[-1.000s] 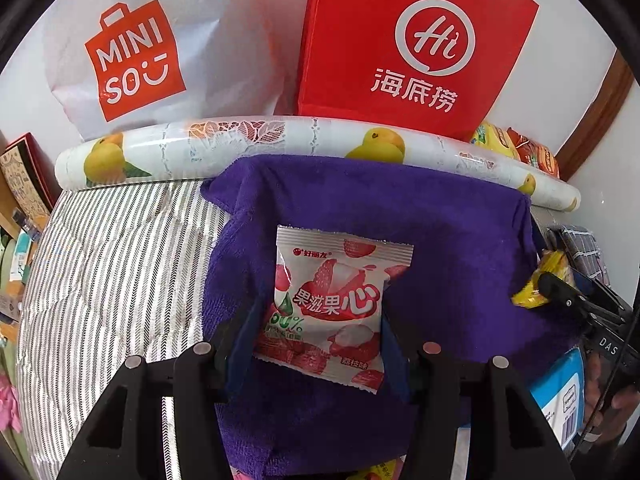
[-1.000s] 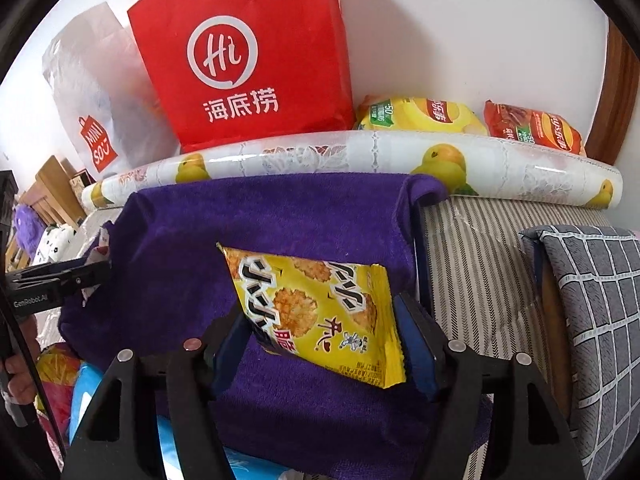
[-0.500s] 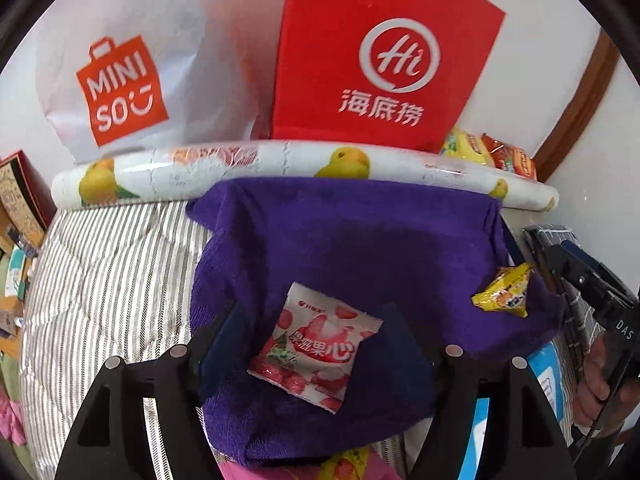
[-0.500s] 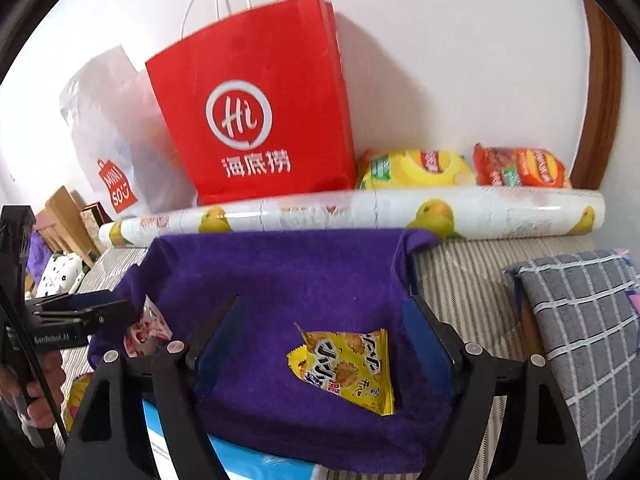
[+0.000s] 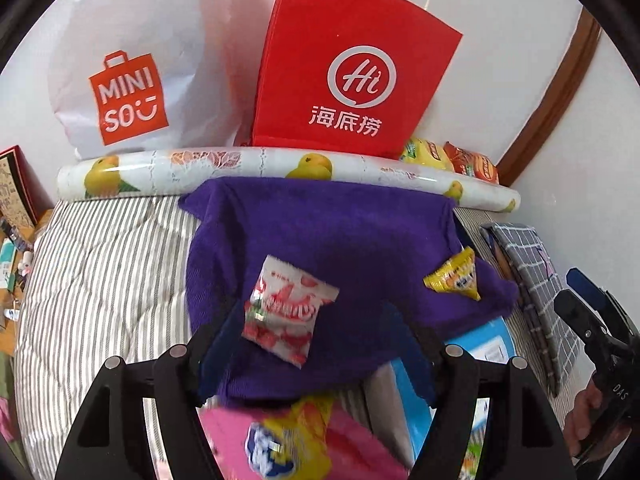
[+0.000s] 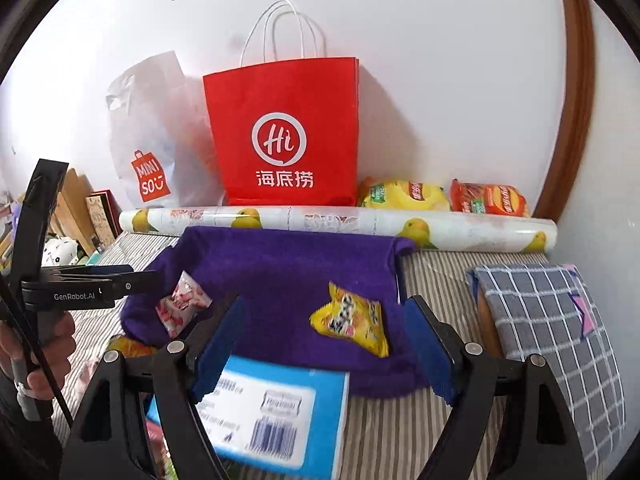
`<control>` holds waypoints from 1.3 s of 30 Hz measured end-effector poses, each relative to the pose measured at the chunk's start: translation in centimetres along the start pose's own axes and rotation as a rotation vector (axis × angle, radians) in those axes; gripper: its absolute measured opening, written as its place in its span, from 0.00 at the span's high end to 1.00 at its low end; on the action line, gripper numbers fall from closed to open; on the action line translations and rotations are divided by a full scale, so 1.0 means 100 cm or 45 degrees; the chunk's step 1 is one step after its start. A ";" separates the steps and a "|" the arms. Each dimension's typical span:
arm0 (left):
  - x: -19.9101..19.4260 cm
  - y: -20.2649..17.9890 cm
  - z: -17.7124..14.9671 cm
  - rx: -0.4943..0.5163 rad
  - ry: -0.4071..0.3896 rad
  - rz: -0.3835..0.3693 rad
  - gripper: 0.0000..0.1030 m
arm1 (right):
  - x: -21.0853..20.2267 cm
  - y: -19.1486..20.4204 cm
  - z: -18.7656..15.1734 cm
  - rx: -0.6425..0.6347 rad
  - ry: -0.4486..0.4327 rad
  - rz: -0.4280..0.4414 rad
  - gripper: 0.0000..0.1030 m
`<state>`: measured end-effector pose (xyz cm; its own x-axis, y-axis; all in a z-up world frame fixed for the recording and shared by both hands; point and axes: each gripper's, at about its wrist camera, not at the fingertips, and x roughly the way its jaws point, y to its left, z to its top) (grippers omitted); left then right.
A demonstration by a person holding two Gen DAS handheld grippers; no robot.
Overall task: Organize snacks
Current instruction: 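Grasp the pale pink biscuit bag with the left gripper while the right gripper grasps the green snack bag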
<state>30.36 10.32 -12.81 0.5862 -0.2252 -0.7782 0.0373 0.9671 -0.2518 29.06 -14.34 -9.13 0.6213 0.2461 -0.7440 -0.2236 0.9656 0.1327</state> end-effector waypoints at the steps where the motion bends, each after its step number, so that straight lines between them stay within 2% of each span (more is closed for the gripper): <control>1: -0.005 0.001 -0.006 0.001 -0.001 -0.001 0.30 | -0.005 0.001 -0.003 0.023 0.012 0.012 0.21; 6: -0.024 0.007 -0.026 0.022 0.000 0.026 0.30 | -0.020 0.005 -0.021 0.145 0.025 0.082 0.21; 13: -0.057 0.027 -0.054 0.010 -0.019 0.077 0.30 | -0.029 0.020 -0.053 0.206 0.135 0.164 0.25; 16: -0.065 0.035 -0.064 -0.011 -0.019 0.092 0.30 | -0.035 0.025 -0.064 0.209 0.144 0.173 0.25; 23: -0.070 0.064 -0.089 -0.102 0.023 0.093 0.30 | -0.049 0.032 -0.090 0.231 0.155 0.205 0.25; 32: -0.068 0.080 -0.114 -0.113 0.070 0.117 0.30 | -0.050 0.036 -0.118 0.260 0.187 0.215 0.25; 39: -0.054 0.088 -0.130 -0.120 0.123 0.186 0.30 | -0.046 0.036 -0.132 0.289 0.214 0.245 0.25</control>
<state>17.00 18.49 -18.29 0.4994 -0.0979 -0.8608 -0.1211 0.9759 -0.1813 15.47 -13.13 -13.84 0.4473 0.4263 -0.7863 -0.1399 0.9016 0.4093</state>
